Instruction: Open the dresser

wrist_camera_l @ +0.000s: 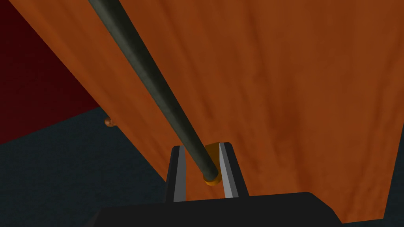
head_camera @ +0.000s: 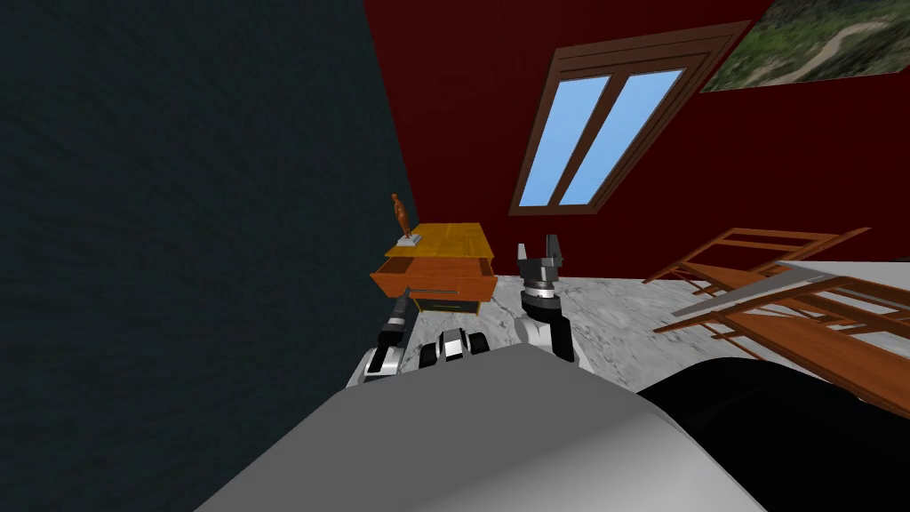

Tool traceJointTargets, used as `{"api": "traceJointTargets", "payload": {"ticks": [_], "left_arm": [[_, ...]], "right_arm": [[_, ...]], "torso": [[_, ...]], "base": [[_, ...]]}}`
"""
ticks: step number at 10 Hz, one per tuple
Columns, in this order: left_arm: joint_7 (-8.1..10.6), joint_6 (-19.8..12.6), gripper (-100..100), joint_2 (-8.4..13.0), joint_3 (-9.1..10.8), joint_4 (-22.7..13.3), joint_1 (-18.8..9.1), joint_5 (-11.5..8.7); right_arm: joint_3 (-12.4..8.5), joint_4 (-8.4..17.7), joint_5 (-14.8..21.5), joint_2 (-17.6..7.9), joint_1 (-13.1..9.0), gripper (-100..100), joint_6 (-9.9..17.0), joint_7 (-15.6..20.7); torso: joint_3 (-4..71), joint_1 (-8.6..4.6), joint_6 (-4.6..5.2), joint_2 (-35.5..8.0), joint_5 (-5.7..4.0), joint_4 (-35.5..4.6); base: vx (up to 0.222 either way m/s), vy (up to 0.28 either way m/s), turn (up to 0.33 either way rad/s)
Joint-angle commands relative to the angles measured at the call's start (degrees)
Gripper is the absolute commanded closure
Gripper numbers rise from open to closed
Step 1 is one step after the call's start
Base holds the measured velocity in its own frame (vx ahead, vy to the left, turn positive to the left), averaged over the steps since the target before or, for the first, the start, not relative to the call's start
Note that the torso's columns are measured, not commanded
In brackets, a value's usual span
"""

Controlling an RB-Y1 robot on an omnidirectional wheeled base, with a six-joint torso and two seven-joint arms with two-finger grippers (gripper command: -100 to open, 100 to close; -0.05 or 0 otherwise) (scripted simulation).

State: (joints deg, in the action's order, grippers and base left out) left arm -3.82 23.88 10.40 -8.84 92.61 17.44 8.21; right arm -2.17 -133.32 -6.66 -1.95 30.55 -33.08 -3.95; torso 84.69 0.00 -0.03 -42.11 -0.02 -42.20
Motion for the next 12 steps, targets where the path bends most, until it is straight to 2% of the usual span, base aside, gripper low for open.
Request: {"api": "traceJointTargets", "payload": {"ticks": [1,2,3,11,12], "left_arm": [[0.19,0.3,100,0.5,-0.46,0.8,1.3,0.1],[0.27,0.4,100,0.7,-0.63,1.2,1.8,0.1],[0.77,-1.7,-100,1.2,-0.56,3.8,1.8,0.0],[2.96,-10.9,-100,4.4,-0.82,16.1,4.4,-0.5],[2.96,-10.9,-100,4.4,-0.82,16.2,4.4,-0.5]], "right_arm": [[0.0,0.0,0.0,0.0,0.0,0,0.0,0.0],[0.0,0.0,0.0,0.0,0.0,0,0.0,0.0],[0.0,0.0,0.0,0.0,0.0,0,0.0,0.0],[0.0,0.0,0.0,0.0,0.0,0,0.0,0.0],[0.0,0.0,0.0,0.0,0.0,0,0.0,0.0]], "torso": [[-0.2,0.05,0.02,-0.2,0.06,0.0],[-0.2,0.11,0.02,-0.2,0.08,0.0],[-0.1,0.10,0.02,-0.1,0.08,0.0],[-0.3,-0.06,0.00,-0.4,-0.09,-0.3],[-0.3,-0.11,-0.01,-0.5,-0.13,-0.4]], "base": [[-0.193,0.052,0.032],[-0.197,0.051,0.028],[-0.094,0.012,-0.010],[0.015,-0.009,-0.002],[-0.002,-0.005,0.003]]}}
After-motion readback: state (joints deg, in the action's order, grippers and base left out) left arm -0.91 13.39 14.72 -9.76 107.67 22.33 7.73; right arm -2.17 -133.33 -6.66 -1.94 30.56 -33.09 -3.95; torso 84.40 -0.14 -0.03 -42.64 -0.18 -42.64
